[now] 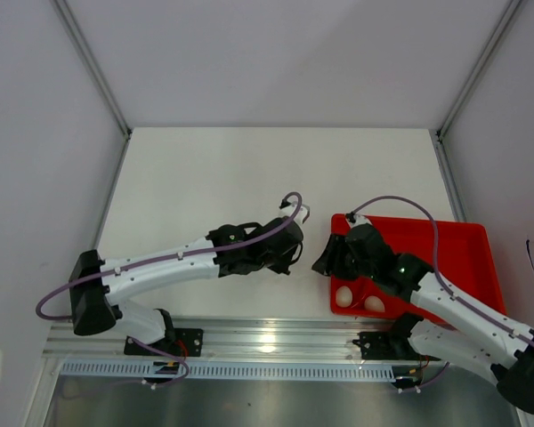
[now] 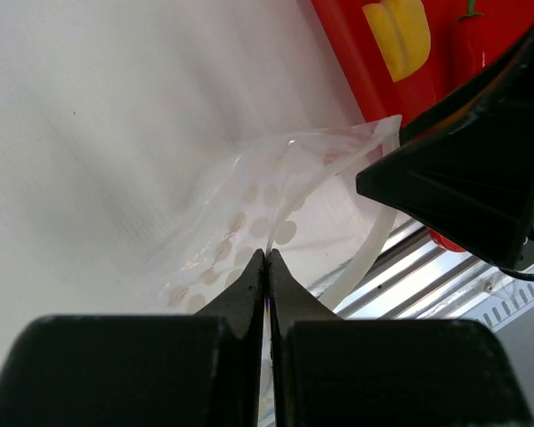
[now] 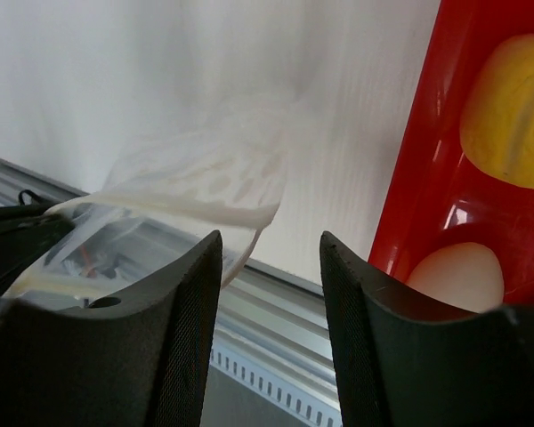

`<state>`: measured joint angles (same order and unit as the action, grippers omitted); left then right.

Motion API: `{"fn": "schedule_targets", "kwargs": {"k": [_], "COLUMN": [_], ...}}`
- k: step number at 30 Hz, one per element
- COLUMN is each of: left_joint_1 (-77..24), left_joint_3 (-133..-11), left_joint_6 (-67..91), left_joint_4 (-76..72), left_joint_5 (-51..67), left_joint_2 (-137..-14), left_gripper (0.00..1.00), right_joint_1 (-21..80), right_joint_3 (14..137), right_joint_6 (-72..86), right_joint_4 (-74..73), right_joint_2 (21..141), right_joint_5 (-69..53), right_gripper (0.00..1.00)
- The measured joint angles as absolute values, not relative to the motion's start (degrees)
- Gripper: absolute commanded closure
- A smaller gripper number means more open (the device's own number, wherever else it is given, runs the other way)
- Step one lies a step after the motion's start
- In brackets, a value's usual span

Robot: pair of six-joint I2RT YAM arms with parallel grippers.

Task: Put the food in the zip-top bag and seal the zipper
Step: Open the zipper of the food storage bag at the center of the board.

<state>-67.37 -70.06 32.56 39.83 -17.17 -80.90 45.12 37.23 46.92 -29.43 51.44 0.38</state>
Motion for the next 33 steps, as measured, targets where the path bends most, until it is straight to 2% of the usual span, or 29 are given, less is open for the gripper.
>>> {"fn": "schedule_targets", "kwargs": {"k": [8, 23, 33], "left_joint_1": [-67.4, -69.0, -69.3], "left_joint_3": [-70.0, -70.0, -68.1], "left_joint_6": [32.7, 37.2, 37.7], "left_joint_4": [38.2, 35.7, 34.8], "left_joint_5": [-17.3, -20.6, -22.6], "left_joint_2": [-81.1, -81.4, -81.4], "left_gripper": [0.99, 0.99, 0.99], "right_joint_1": [45.2, 48.2, 48.2], "right_joint_3": [37.5, 34.7, 35.4], "right_joint_6": [50.2, 64.3, 66.3], "right_joint_4": [-28.8, -20.0, -22.9], "right_joint_2": [46.3, 51.4, 45.3], "right_joint_5": [-2.3, -2.1, 2.2], "right_gripper": [0.5, 0.56, 0.49]}}
